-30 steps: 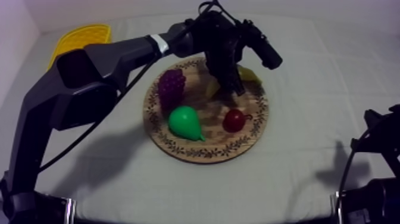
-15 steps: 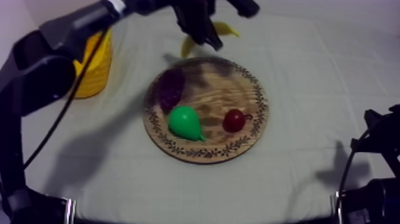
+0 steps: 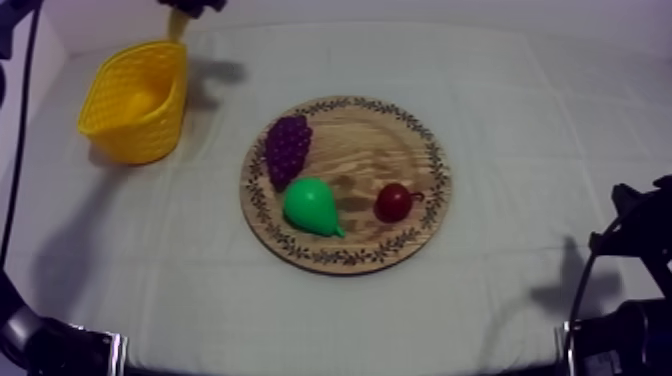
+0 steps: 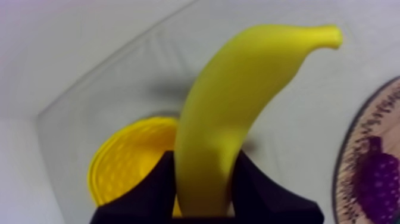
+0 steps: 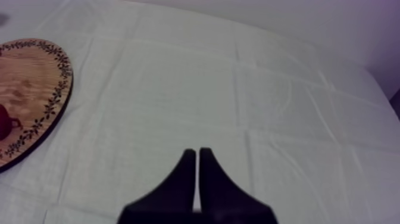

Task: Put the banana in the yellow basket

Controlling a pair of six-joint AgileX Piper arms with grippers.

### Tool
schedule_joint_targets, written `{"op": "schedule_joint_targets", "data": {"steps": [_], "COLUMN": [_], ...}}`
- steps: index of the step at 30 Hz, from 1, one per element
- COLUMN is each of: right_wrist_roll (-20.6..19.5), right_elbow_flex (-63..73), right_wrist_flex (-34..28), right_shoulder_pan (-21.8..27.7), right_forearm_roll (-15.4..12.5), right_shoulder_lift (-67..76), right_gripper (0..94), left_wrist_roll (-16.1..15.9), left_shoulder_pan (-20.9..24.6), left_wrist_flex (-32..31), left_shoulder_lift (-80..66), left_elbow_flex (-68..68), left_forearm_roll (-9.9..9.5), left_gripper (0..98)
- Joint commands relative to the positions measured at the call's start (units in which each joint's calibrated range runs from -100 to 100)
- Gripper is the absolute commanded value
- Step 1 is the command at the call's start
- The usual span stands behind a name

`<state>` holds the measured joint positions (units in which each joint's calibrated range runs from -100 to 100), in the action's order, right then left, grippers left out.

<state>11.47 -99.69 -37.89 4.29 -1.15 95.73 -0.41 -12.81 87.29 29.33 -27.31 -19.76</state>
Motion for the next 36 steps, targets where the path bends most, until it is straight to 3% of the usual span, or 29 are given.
{"op": "schedule_joint_targets", "data": {"steps": [1,10,24,31,36], "right_wrist_roll": [-0.01,-0.01,-0.01,-0.01,-0.01], "right_elbow_flex": [0.03,0.03,0.03,0.03,0.03], "right_wrist_flex": [-0.01,-0.01,-0.01,-0.01,-0.01], "right_shoulder_pan": [0.00,0.00,0.00,0.00,0.00], "right_forearm_roll": [0.01,0.01,0.01,0.01,0.01], "right_shoulder_lift": [0.02,0.02,0.02,0.02,0.02], "right_gripper": [0.3,0.3,0.3,0.3,0.3], "left_wrist_roll": [0.37,2.45,5.29,5.54,5.40], "left_shoulder_pan": [3.60,9.21,10.29,10.90,11.15], "left_wrist_flex": [-1.42,-8.70,-14.47,-17.38,-19.93], "left_shoulder_lift": [-1.70,-4.38,-1.34,-0.88,-1.65], "left_elbow_flex": [6.25,22.19,29.27,30.03,31.53], "left_forearm_roll": [-0.08,-0.19,1.03,1.83,1.98], "left_gripper": [29.3,29.5,29.7,34.2,44.3]}}
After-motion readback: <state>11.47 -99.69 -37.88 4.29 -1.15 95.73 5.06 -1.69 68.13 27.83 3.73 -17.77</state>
